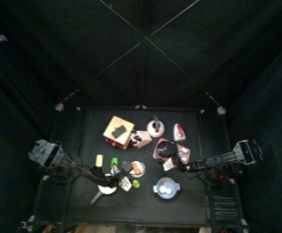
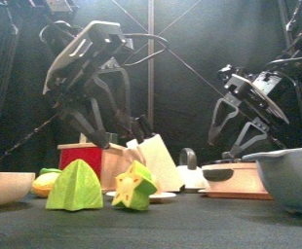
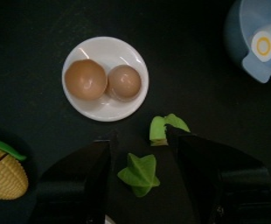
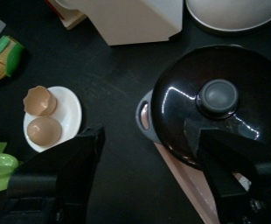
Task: Grab starfruit top
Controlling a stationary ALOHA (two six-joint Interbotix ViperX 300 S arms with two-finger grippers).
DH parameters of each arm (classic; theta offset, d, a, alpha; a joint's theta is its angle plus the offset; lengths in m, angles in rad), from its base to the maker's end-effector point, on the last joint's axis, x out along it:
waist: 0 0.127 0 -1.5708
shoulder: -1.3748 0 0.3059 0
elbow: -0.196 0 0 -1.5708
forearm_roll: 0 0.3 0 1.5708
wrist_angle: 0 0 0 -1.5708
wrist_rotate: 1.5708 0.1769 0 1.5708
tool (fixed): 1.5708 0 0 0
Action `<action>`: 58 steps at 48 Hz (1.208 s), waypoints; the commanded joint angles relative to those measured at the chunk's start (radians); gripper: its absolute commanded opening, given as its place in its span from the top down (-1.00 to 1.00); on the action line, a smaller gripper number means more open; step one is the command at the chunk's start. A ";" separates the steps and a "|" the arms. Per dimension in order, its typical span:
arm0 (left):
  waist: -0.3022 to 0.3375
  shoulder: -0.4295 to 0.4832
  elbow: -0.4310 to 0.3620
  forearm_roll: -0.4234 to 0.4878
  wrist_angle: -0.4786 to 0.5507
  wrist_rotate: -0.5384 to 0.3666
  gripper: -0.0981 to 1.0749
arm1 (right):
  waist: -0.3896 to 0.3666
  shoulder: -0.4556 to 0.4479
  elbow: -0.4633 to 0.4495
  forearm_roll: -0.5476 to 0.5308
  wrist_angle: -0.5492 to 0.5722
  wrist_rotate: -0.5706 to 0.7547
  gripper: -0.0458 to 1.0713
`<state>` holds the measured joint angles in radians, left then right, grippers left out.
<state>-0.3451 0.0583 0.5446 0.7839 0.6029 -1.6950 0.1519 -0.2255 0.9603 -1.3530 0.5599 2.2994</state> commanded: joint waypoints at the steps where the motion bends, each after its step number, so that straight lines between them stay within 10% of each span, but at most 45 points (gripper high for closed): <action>1: 0.005 -0.035 -0.002 0.008 0.000 0.006 -0.61 | 0.003 -0.021 -0.015 -0.003 -0.012 -0.003 -0.89; 30: -0.120 -0.101 0.106 0.034 -0.115 0.347 -0.62 | 0.015 -0.035 -0.038 -0.008 -0.044 -0.002 -0.89; 58: -0.094 -0.052 0.123 -0.081 -0.160 0.523 -0.62 | 0.012 -0.002 -0.051 0.000 -0.044 -0.002 -0.89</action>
<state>-0.4403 -0.0031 0.6888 0.7041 0.4602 -1.1766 0.1657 -0.2178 0.9296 -1.3530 0.5139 2.2994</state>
